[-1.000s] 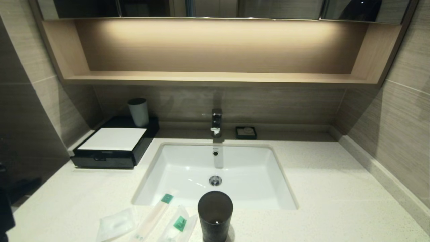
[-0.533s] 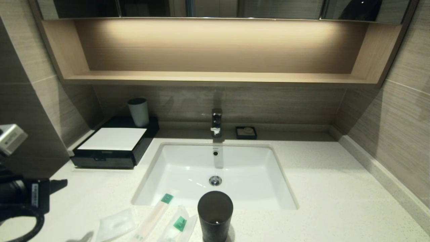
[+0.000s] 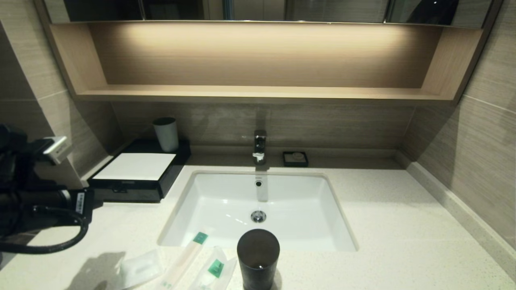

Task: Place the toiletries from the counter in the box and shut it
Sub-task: Open the drawer

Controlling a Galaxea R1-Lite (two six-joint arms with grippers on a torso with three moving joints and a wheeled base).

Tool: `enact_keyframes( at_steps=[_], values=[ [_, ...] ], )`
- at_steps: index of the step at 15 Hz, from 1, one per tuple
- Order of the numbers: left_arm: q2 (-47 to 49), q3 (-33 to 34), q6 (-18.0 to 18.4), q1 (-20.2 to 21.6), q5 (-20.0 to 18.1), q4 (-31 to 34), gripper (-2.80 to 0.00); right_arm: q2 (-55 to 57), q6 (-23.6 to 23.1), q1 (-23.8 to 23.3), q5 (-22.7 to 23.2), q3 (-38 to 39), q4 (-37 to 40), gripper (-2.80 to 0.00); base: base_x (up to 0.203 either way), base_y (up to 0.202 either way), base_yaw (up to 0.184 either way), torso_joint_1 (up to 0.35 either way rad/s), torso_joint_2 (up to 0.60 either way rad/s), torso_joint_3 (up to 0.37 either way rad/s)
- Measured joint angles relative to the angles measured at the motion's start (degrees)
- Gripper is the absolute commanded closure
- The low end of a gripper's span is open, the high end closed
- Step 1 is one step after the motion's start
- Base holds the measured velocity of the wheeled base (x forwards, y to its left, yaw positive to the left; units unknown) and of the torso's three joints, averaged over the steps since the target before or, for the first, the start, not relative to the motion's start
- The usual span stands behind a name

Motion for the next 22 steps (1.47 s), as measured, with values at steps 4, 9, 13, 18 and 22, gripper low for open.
enact_keyframes(
  at_steps=[4, 9, 13, 18, 22],
  values=[
    [7.0, -1.1, 0.1, 1.3, 2.4, -6.3, 0.00, 0.0, 0.0, 0.0, 0.0, 0.0, 0.0, 0.00, 0.000, 0.000, 0.000, 0.000, 0.00, 0.000],
    [12.0, -1.7, 0.9, 2.7, 6.6, -12.1, 0.00, 0.0, 0.0, 0.0, 0.0, 0.0, 0.0, 0.00, 0.000, 0.000, 0.000, 0.000, 0.00, 0.000],
    [12.9, -2.1, 2.5, 5.6, 7.0, -13.2, 0.00, 0.0, 0.0, 0.0, 0.0, 0.0, 0.0, 0.00, 0.000, 0.000, 0.000, 0.000, 0.00, 0.000],
    [15.5, -2.4, 5.0, 6.3, 7.0, -15.8, 0.00, 0.0, 0.0, 0.0, 0.0, 0.0, 0.0, 0.00, 0.000, 0.000, 0.000, 0.000, 0.00, 0.000],
    [19.6, -2.3, 5.7, 6.3, 7.3, -20.1, 0.00, 0.0, 0.0, 0.0, 0.0, 0.0, 0.0, 0.00, 0.000, 0.000, 0.000, 0.000, 0.00, 0.000]
  ],
)
